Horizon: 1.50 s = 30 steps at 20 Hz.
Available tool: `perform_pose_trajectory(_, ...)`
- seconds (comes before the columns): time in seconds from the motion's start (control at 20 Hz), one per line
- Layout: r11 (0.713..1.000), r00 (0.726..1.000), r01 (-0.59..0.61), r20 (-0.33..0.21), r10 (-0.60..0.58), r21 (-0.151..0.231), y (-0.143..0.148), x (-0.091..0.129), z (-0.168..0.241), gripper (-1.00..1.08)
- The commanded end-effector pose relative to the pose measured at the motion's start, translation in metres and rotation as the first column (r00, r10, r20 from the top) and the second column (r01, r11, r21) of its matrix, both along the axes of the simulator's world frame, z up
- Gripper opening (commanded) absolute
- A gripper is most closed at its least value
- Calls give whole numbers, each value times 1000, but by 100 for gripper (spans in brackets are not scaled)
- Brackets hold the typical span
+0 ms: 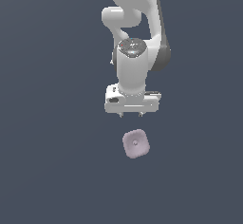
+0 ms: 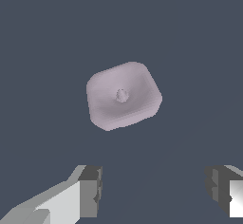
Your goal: Pick up the object and move it to a goal position.
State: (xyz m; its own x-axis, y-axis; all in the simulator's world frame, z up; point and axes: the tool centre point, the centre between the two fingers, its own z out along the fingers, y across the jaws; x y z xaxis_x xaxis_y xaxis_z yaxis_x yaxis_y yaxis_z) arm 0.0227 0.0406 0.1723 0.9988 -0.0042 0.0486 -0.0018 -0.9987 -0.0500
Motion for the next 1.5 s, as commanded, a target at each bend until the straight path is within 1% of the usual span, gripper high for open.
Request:
perform_pose_trajectory(0.0, 999, 1000, 16, 3, -16, 29, 0, 4, -6, 68)
perform_pose_trajectory(0.2, 994, 998, 53, 10, -54, 92, 1, 12, -20, 68)
perform_pose_trajectory(0.45, 974, 992, 121, 19, -127, 193, -1, 25, -41, 68)
perform_pose_trajectory(0.65, 943, 980, 185, 24, -199, 277, -5, 36, -59, 68)
perform_pose_trajectory(0.9, 891, 956, 263, 22, -292, 369, -13, 49, -79, 68)
perform_pose_trajectory(1.15, 842, 931, 323, 15, -365, 432, -21, 57, -93, 68)
perform_pose_trajectory(1.3, 818, 918, 349, 11, -397, 457, -26, 60, -99, 68)
perform_pose_trajectory(1.45, 801, 908, 366, 7, -419, 473, -29, 62, -103, 68)
